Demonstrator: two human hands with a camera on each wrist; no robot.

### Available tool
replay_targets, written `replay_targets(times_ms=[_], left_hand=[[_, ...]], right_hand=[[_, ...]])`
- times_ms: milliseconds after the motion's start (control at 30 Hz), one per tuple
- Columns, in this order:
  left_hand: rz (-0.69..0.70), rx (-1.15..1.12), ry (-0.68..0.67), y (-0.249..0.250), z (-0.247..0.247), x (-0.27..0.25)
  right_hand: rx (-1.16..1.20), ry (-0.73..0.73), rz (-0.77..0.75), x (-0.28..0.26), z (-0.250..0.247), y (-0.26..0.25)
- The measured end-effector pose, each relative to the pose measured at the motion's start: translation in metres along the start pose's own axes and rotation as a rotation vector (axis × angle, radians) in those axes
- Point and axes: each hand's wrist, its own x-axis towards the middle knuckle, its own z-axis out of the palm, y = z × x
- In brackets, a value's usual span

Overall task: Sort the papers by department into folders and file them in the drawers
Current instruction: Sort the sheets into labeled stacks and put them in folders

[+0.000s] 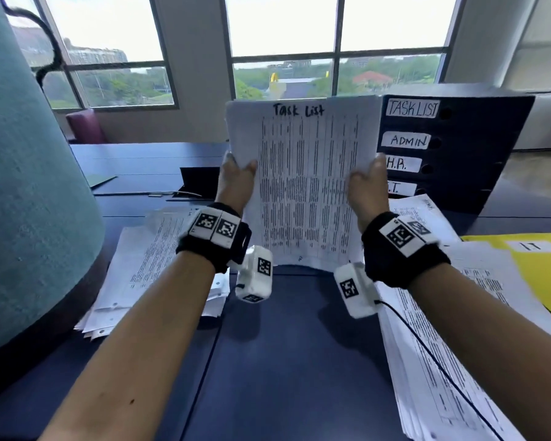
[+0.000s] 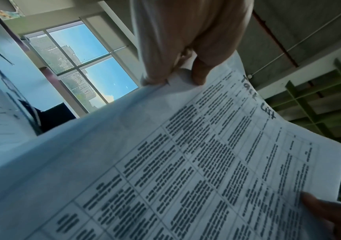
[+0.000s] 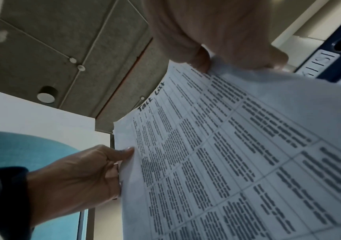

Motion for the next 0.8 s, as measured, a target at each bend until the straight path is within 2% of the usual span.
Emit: replay_targets(times_ms=[100,167,333,433,500,633,800], left_hand=[[0.066,-0.056,0.068,0.021,-0.003,0.007],[0.088,-0.137,0.059,0.029,-0.006,0.010],[-0.016,-0.091,-0.027,0.006,-0.001,0.002],[-0.055,-0.022,-0.007,0.005,0.005,-0.002],[-0.015,-0.018,0.027,0.015,0.006,0.001],[0.077,-0.099,0.082,0.035,-0.001,0.010],[0.008,-0.092,0.035,0.025,-0.003,0.007]], right_hand=[[0.094,0.043,-0.115,0.012,-0.001,-0.018],[0.097,0.081,-0.169,0.017,-0.001,-0.021],[0.014,0.010,-0.030,0.007,0.004,0.007],[-0.011,0.000,0.020,-0.002,0.007,0.005],[0.031,0.018,0.003,-0.001,0.007,-0.007],[0.038,0.094,-0.139,0.009,0.008,-0.024],[-0.010,0.066,-0.076,0.005,0.007,-0.009]])
